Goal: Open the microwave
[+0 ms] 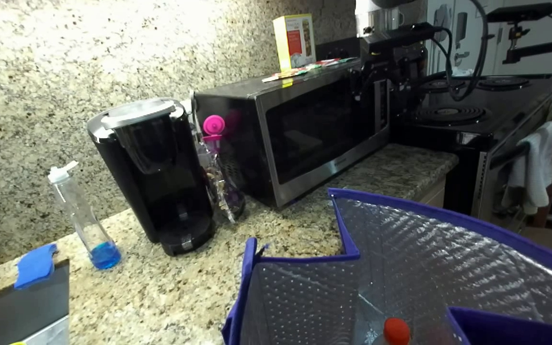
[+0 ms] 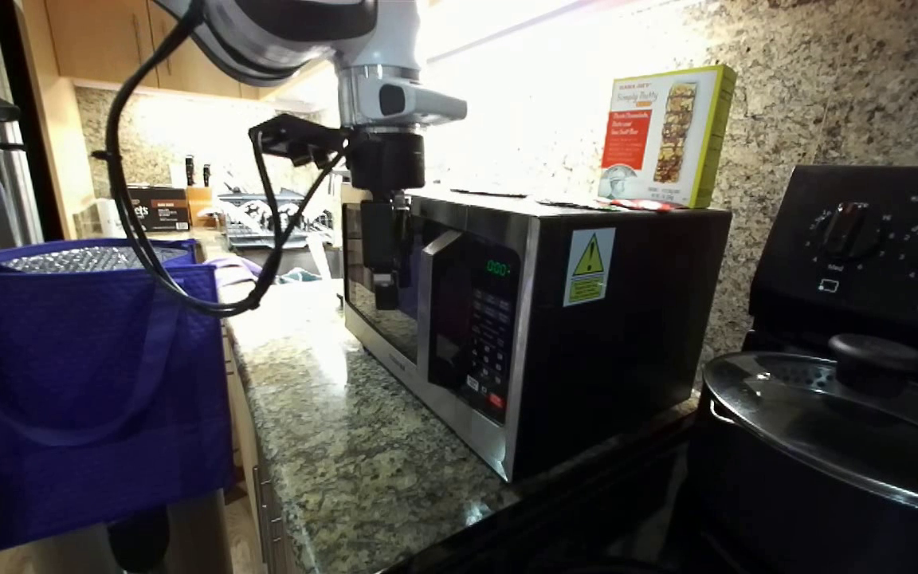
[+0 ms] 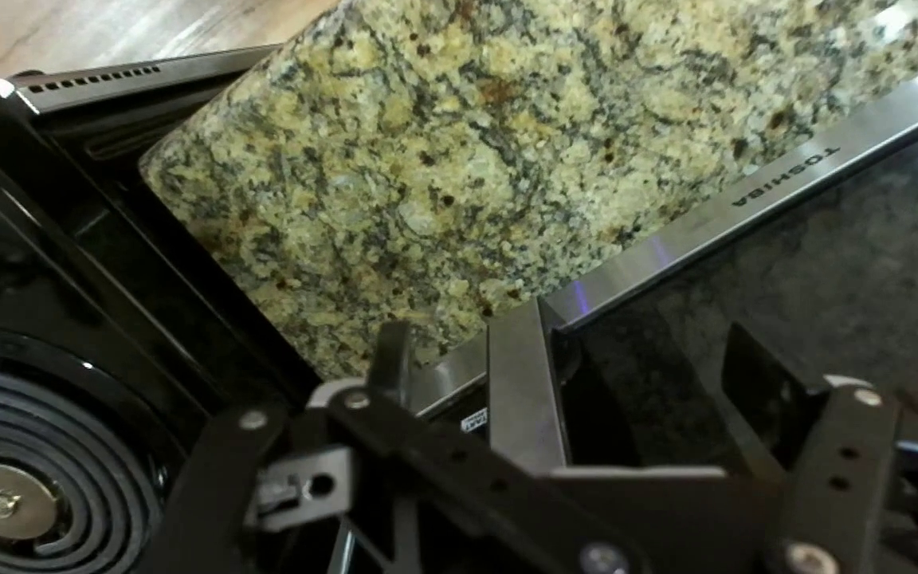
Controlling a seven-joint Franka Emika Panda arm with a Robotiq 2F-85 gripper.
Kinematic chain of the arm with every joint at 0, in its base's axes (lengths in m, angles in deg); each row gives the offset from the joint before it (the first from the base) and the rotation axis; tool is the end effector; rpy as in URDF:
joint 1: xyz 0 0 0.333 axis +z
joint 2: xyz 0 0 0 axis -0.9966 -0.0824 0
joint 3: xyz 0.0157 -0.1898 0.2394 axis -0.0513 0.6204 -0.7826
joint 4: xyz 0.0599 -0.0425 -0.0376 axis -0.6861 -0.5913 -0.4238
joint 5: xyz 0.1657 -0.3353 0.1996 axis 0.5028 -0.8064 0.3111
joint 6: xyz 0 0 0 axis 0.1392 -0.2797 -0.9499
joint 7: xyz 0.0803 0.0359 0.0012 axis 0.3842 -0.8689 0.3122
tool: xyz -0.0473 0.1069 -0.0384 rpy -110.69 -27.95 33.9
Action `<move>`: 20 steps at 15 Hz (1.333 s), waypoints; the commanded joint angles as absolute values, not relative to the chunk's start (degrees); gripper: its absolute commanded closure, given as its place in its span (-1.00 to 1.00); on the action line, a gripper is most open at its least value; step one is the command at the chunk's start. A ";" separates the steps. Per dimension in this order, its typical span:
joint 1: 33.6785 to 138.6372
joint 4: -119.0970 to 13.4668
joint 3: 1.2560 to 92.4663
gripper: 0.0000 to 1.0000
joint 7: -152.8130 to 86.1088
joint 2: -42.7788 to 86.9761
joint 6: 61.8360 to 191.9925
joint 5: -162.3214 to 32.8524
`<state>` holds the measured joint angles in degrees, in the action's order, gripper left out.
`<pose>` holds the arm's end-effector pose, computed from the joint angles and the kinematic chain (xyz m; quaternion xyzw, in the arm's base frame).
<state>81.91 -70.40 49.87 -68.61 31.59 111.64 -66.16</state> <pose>0.6090 -0.1144 0.3931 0.9124 -0.4068 0.0304 0.0341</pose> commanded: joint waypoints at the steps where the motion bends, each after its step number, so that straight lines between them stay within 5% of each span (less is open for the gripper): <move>1: 83.71 -67.89 50.07 -1.00 -78.36 29.92 107.75 -75.13; 6: 84.75 -66.84 49.65 -1.00 -82.02 29.14 104.06 -81.69; 8: 85.08 -66.43 49.52 -0.75 -82.41 28.73 103.52 -83.24; 9: 85.36 -66.02 49.51 -0.95 -83.17 28.49 102.75 -84.18; 16: 85.54 -67.58 47.48 -1.00 -67.81 29.77 107.15 -85.97; 17: 85.21 -68.20 47.57 -0.50 -64.84 29.91 109.06 -85.97; 20: 84.31 -70.31 47.92 -0.20 -55.51 29.95 115.02 -84.78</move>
